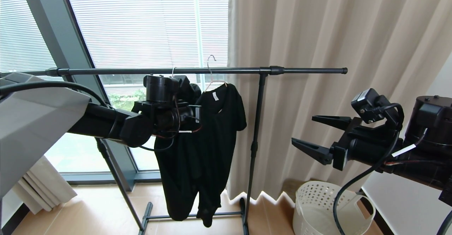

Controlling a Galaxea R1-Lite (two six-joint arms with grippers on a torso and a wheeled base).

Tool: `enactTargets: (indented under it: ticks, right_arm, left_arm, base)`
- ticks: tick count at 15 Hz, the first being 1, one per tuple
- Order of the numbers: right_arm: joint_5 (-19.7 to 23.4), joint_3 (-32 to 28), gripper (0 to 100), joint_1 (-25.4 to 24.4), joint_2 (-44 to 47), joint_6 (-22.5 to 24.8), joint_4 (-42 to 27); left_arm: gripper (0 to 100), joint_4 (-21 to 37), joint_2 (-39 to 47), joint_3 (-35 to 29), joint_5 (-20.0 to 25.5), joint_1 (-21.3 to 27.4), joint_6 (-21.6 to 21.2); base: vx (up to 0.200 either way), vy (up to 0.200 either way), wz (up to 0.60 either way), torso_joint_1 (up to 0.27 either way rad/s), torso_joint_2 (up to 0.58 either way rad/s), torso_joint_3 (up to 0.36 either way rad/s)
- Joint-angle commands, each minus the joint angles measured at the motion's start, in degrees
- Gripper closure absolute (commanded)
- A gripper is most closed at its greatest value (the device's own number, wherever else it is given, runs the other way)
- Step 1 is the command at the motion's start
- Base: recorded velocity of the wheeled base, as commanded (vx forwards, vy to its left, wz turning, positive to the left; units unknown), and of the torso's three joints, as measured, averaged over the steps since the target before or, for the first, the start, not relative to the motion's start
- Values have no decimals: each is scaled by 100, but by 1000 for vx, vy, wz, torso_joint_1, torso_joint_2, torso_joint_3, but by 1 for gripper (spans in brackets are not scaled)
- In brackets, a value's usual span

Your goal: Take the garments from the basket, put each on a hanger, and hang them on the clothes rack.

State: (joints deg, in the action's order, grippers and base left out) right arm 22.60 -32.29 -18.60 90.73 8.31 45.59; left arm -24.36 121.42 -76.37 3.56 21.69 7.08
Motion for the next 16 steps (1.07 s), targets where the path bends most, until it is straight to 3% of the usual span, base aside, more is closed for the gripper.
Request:
enactTargets:
  ticks: [1,16]
  right_arm:
    - [7,4,0,-12,14,4,2]
    - [7,-5,0,-12,32,4,2]
  left_arm:
    - [100,10,268,-308,-92,20,250]
    - [100,1,550,-299,-242,20,302]
  base:
    - [0,0,0,0,0,0]
    - [0,0,0,0,0,0]
